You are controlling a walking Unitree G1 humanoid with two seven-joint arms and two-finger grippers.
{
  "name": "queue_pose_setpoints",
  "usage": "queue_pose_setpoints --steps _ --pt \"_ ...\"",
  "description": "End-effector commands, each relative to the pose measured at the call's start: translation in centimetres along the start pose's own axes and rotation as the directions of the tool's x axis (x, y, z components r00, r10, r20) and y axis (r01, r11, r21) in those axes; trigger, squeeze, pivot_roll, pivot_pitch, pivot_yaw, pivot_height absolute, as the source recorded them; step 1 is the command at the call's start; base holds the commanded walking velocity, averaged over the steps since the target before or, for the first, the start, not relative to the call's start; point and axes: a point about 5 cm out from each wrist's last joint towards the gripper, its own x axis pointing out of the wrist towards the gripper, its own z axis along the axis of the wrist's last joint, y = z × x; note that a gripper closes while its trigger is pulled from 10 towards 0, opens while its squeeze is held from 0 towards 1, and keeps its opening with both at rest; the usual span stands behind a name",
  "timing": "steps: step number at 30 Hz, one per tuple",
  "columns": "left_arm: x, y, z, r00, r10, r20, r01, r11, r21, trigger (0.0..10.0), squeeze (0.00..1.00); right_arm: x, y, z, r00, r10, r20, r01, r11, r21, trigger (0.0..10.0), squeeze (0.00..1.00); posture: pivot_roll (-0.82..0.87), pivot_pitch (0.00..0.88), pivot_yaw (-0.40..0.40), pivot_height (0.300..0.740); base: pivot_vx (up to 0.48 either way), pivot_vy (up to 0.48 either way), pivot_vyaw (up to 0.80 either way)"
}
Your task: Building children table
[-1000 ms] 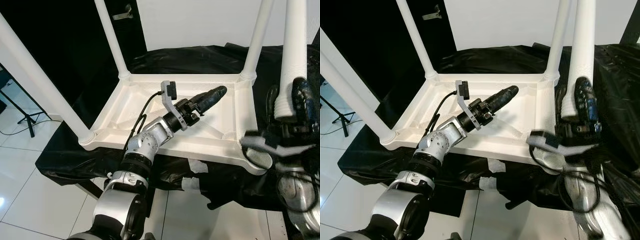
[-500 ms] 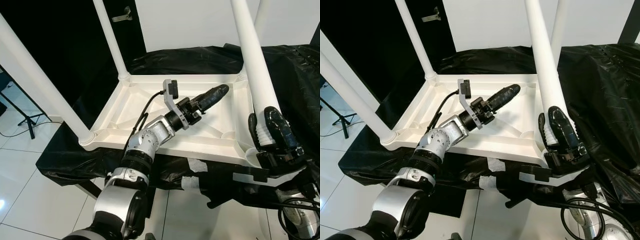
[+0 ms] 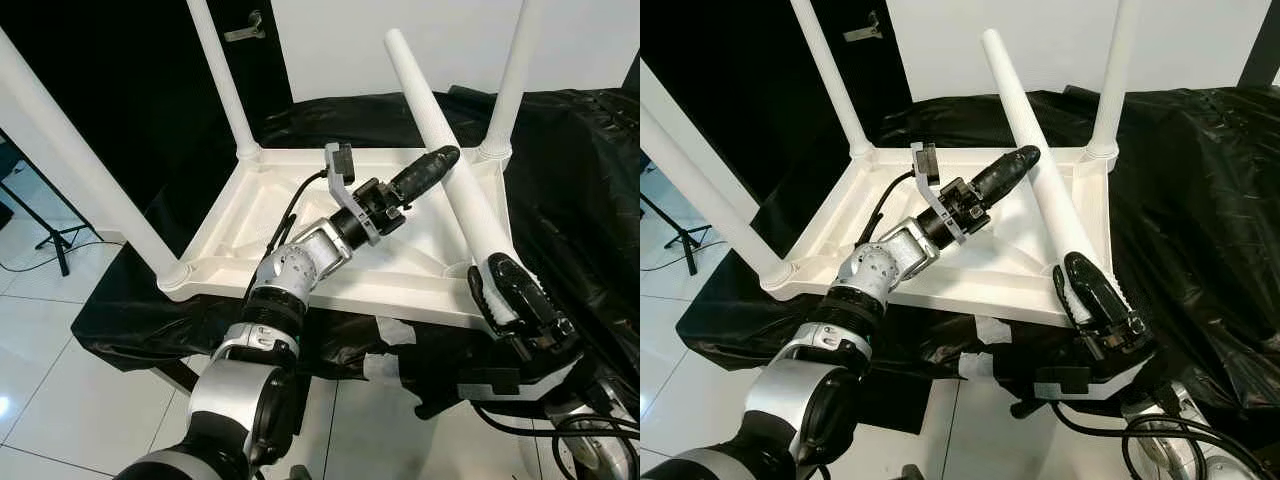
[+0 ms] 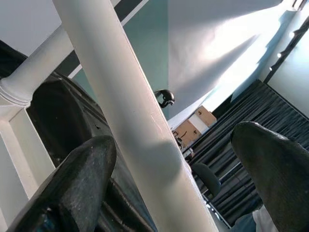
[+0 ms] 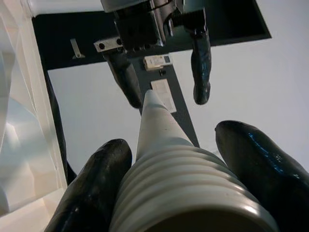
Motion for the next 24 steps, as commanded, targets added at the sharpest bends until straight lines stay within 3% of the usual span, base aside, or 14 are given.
queue_pose_setpoints --steps 1,17,18,19,20,21,22,23,24 --pt "1.1 -0.9 -1.4 0.988 -0.142 -0.064 0.141 0.990 -0.009 10.0 0.00 0.1 0.1 0.1 0.998 -0.018 0.054 0.019 1.000 -0.014 0.0 0.00 -0.07 0.000 0.119 0.740 0.000 0.000 0.00" --pt "1.9 -0.9 -2.3 0.987 -0.116 -0.115 0.121 0.992 0.031 10.0 0.00 -0.8 1.3 0.3 0.990 0.041 0.137 -0.040 0.999 -0.016 0.0 0.00 -0.06 0.000 0.124 0.740 0.000 0.000 0.00" --pt "1.9 -1.0 -2.1 0.988 -0.121 -0.094 0.123 0.992 0.025 0.0 0.00 -0.9 1.4 0.1 0.991 0.044 0.130 -0.042 0.999 -0.018 0.0 0.00 -0.06 0.000 0.124 0.740 0.000 0.000 0.00" --pt "1.9 -1.1 -1.9 0.987 -0.140 -0.074 0.141 0.990 0.014 0.0 0.00 -0.9 1.6 0.0 0.991 0.048 0.122 -0.046 0.999 -0.020 2.9 0.00 -0.06 0.000 0.123 0.740 0.000 0.000 0.00" --pt "1.8 -1.2 -1.7 0.986 -0.155 -0.061 0.156 0.988 0.008 0.0 0.00 -1.0 1.8 -0.1 0.992 0.052 0.116 -0.050 0.999 -0.020 4.4 0.00 -0.06 0.000 0.123 0.740 0.000 0.000 0.00" --pt "1.7 -1.3 -1.6 0.985 -0.166 -0.053 0.166 0.986 0.006 0.0 0.00 -1.0 2.1 -0.2 0.992 0.061 0.109 -0.059 0.998 -0.021 6.7 0.00 -0.06 0.000 0.123 0.740 0.000 0.000 0.00" --pt "1.7 -1.3 -1.6 0.985 -0.166 -0.053 0.166 0.986 0.006 0.0 0.00 -1.0 2.1 -0.2 0.992 0.061 0.109 -0.059 0.998 -0.021 6.7 0.00 -0.06 0.000 0.123 0.740 0.000 0.000 0.00" --pt "1.7 -1.3 -1.6 0.984 -0.171 -0.051 0.171 0.985 0.007 0.0 0.00 -1.0 2.2 -0.2 0.992 0.065 0.107 -0.063 0.998 -0.023 10.0 0.00 -0.06 0.000 0.123 0.740 0.000 0.000 0.00" --pt "1.7 -1.3 -1.5 0.984 -0.173 -0.048 0.173 0.985 0.009 0.0 0.00 -1.1 2.4 -0.2 0.992 0.069 0.105 -0.066 0.997 -0.024 10.0 0.00 -0.06 0.000 0.122 0.740 0.000 0.000 0.00"
